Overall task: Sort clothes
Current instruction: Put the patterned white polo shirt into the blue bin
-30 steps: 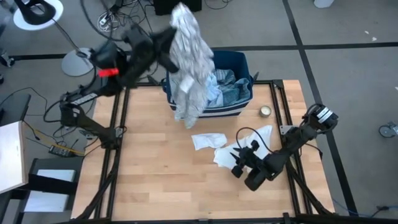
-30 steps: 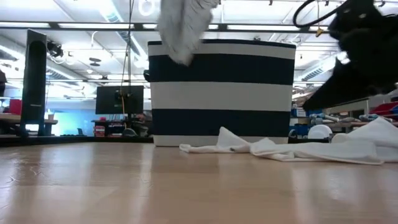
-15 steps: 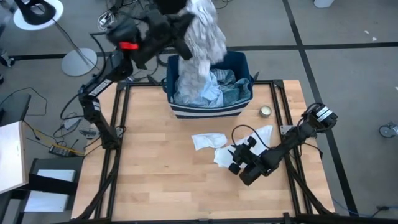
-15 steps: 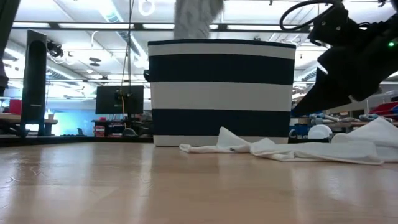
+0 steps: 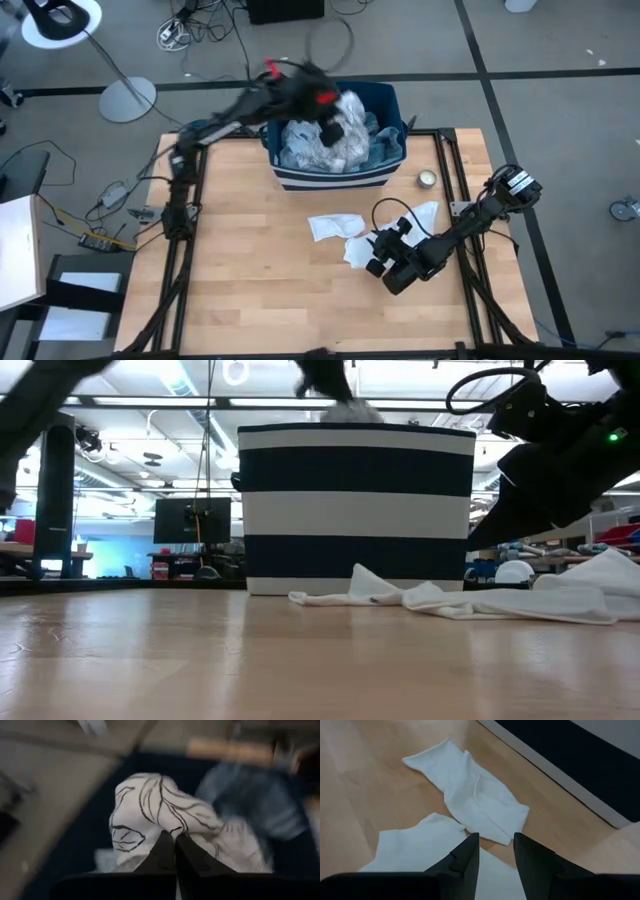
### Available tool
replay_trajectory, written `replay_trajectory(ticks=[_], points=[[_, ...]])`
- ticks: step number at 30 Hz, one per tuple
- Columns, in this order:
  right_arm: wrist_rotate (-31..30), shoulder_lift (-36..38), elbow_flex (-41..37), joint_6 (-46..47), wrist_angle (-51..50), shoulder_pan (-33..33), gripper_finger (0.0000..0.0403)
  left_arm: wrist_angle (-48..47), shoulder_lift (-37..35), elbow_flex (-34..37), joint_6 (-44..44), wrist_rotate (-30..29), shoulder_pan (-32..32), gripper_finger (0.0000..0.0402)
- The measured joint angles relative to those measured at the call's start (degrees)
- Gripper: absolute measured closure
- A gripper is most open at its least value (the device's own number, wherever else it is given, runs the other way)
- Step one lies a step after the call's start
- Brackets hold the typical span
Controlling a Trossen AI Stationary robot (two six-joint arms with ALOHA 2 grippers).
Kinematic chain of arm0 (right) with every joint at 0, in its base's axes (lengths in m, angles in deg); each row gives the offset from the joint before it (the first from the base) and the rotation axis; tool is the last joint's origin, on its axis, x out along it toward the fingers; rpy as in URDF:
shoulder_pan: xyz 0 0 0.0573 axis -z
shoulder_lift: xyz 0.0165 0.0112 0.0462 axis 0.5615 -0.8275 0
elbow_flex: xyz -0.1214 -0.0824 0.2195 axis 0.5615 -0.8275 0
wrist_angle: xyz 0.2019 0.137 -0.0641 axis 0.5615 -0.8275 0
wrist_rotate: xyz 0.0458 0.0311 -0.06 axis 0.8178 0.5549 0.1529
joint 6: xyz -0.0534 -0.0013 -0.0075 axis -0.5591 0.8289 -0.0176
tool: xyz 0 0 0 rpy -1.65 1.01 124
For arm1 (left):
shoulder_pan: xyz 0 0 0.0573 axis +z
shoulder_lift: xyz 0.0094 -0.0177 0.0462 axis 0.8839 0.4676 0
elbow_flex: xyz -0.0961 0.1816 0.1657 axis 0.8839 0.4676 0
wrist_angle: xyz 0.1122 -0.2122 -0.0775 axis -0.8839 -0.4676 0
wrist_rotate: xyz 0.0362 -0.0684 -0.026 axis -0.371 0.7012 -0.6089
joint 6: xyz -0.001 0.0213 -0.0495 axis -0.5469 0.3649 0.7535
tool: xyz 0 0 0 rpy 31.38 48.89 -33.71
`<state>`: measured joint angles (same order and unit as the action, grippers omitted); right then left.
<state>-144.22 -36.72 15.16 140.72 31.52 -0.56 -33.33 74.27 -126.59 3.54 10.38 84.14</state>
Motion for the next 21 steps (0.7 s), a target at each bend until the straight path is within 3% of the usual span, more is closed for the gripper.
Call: replay_trajectory(ticks=[11, 16, 21], points=[[1.6, 0.0, 0.0, -0.6, 0.0, 0.0, 0.0282, -2.9, 19.6, 0.1, 7.3, 4.7, 1.8, 0.0364], [2.5, 0.0, 0.0, -1.2, -0.1, 0.0, 0.0282, -4.3, 21.0, -0.1, 8.1, 8.9, 2.7, 0.0324], [2.5, 0.0, 0.0, -2.1, -0.1, 0.0, 0.0282, -5.7, 18.0, 0.1, 7.6, 14.0, 3.6, 0.0296]])
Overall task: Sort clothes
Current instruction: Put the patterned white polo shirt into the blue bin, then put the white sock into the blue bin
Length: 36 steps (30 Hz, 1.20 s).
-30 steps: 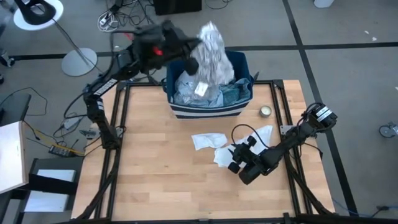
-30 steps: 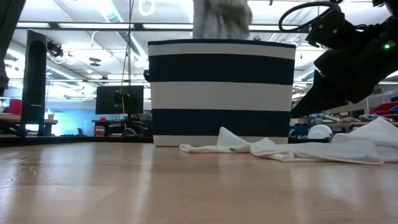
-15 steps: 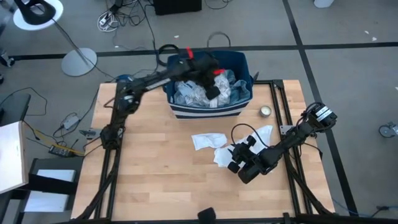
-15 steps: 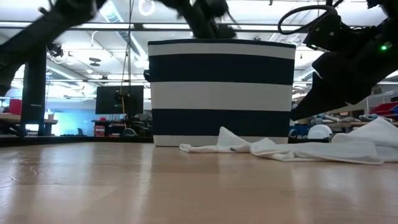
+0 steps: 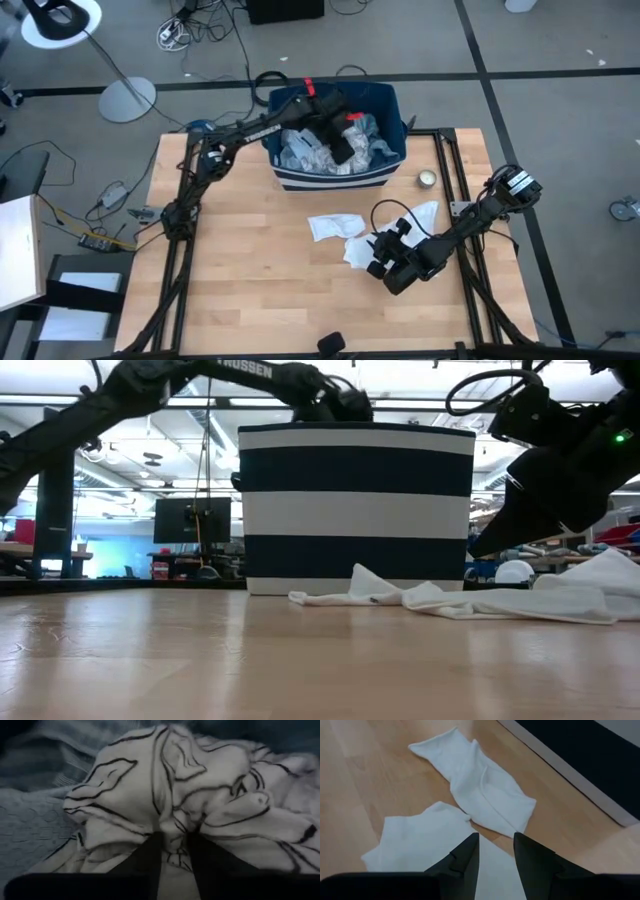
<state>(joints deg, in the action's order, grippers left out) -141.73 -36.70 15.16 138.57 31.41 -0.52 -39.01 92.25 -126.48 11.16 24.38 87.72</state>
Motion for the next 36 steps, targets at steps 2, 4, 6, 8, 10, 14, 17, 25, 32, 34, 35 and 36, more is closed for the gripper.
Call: replay_trajectory(ticks=[2, 4, 6, 8, 10, 14, 17, 25, 32, 34, 35, 36], points=[[0.0, 0.0, 0.0, -0.2, 0.0, 0.0, 0.0282, -1.4, -2.1, -0.8, -0.1, 0.3, 0.0, 0.0292], [0.0, 0.0, 0.0, -0.3, 0.0, 0.0, 0.0282, -2.2, -4.7, -1.2, -0.6, 0.6, 0.0, 0.0291], [0.0, 0.2, 0.0, -0.5, -0.1, 0.0, 0.0282, -2.6, -7.8, -1.0, -1.4, 0.7, -0.1, 0.0291], [0.0, 0.5, 0.0, -0.9, -0.4, 0.0, 0.0282, -2.2, -11.0, -1.0, -1.3, 0.9, -0.5, 0.0293], [0.1, 0.8, 0.0, -1.8, -1.3, 0.0, 0.0282, -1.6, -14.0, -1.0, -1.3, 1.0, -1.3, 0.0295], [0.5, 2.1, 0.0, -1.6, -2.7, 0.0, 0.0282, -1.7, -20.0, -1.0, -1.6, 1.1, -3.8, 0.0298], [1.5, 3.1, 0.0, -2.1, -3.2, 0.0, 0.0282, -1.7, -23.4, -1.0, -2.2, 2.0, -7.1, 0.0298], [4.2, 3.5, 0.0, -1.8, -4.5, 0.0, 0.0282, -0.4, -26.5, -1.0, -3.2, -5.2, -19.4, 0.0298], [6.1, 3.5, 0.0, -1.3, -4.4, -0.1, 0.0282, 5.6, -28.2, 11.9, -2.2, -8.8, -24.6, 0.0298], [6.4, 3.5, 0.0, -1.3, -4.3, -0.1, 0.0282, 9.3, -30.2, 18.4, -1.1, -9.1, -24.7, 0.0298], [6.4, 3.5, 0.0, -1.2, -4.3, -0.1, 0.0282, 11.3, -31.8, 22.1, -0.3, -9.2, -24.7, 0.0298], [6.5, 3.5, 0.0, -1.2, -4.3, -0.1, 0.0282, 13.5, -33.2, 25.9, 0.0, -9.3, -24.7, 0.0298]])
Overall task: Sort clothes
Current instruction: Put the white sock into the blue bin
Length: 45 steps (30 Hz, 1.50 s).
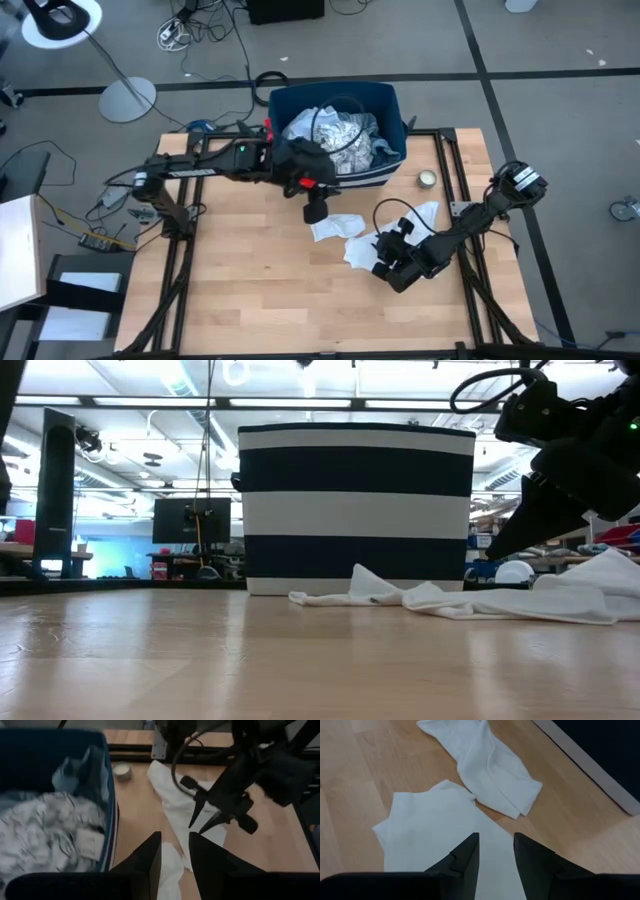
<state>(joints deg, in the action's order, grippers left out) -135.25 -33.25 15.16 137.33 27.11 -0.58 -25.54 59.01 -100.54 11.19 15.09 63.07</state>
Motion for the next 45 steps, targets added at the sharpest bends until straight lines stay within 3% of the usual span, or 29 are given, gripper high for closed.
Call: replay_trajectory(ticks=[13, 20, 24, 28, 34, 41, 45], points=[[2.4, 0.0, 0.0, -0.2, 0.1, 0.0, 0.0282, 41.5, -31.0, 58.2, 5.9, 0.0, -0.8, 0.0298], [4.6, 0.5, 0.3, -0.2, -0.8, 0.1, 0.0282, 57.7, -43.7, 79.4, 7.3, 0.0, -1.0, 0.0298], [4.0, 0.9, 2.2, -1.5, -1.5, 0.1, 0.0282, 62.3, -48.1, 86.2, 9.2, 0.0, -1.2, 0.0298], [2.5, 0.9, 4.5, -8.4, -0.7, 0.8, 0.0282, 67.3, -49.6, 89.9, 10.3, -1.2, -2.1, 0.0298], [2.2, 0.9, 5.4, -16.5, 5.2, 4.6, 0.0282, 69.5, -49.6, 90.8, 10.2, -6.2, -2.6, 0.0298], [-1.5, 0.6, 4.9, -16.9, 13.5, 10.4, 0.0279, 69.3, -49.6, 90.8, 9.9, -8.2, -2.6, 0.0298], [0.1, 0.6, 3.4, -17.2, 19.3, 13.4, 0.0261, 69.3, -49.6, 90.8, 9.6, -8.3, -2.6, 0.0298]])
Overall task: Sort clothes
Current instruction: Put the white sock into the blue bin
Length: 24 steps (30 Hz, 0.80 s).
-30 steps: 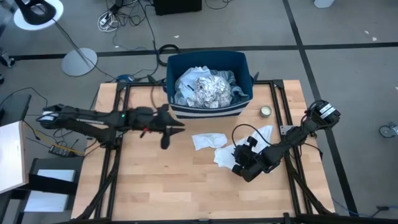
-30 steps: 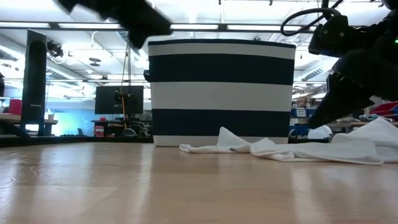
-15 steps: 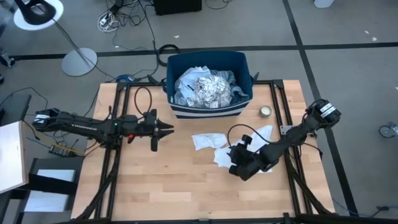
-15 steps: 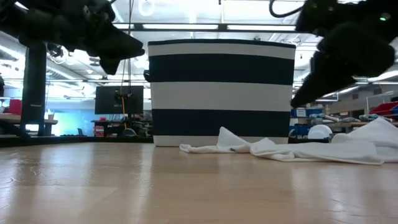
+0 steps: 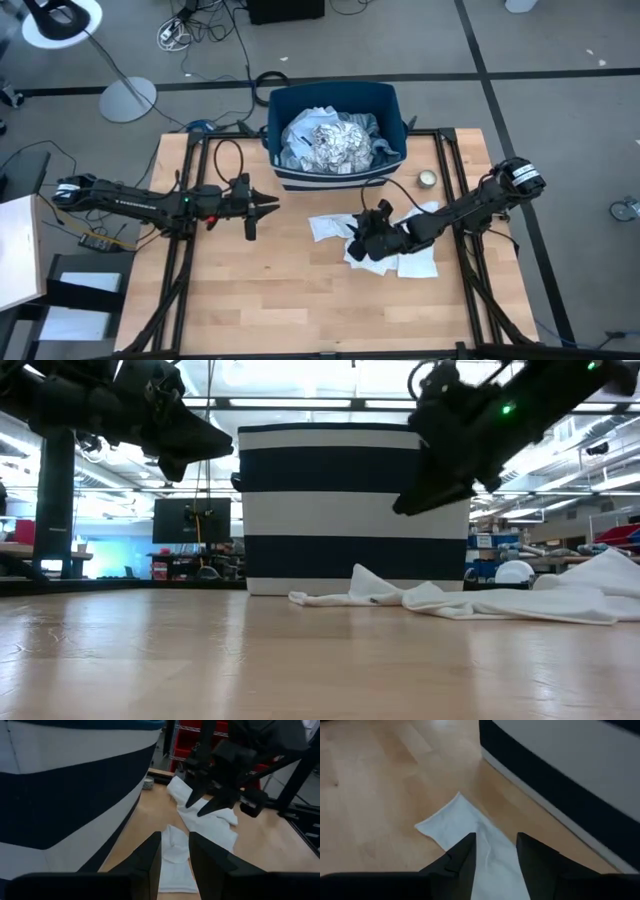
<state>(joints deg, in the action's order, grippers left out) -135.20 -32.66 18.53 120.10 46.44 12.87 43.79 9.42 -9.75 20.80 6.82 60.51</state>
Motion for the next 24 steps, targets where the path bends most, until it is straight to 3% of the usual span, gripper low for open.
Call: replay_trajectory(ticks=[9, 14, 18, 24], points=[[3.6, 0.0, -8.6, -0.7, 18.2, 2.1, 0.0196, 0.3, 0.0, 0.0, -2.0, -0.1, 0.0, 0.0298], [3.9, -1.5, -12.6, -1.5, 26.5, 2.0, 0.018, 0.3, 0.0, 0.0, -2.2, 0.1, 0.0, 0.0298], [4.1, -7.2, -13.4, -3.3, 34.7, 2.1, 0.0182, 0.2, 0.0, 0.0, -2.2, 0.8, 0.0, 0.0298], [3.2, -18.8, -10.4, -14.4, 46.9, 3.4, 0.0187, 0.3, 0.0, 0.0, -2.1, 1.0, 0.0, 0.0298]])
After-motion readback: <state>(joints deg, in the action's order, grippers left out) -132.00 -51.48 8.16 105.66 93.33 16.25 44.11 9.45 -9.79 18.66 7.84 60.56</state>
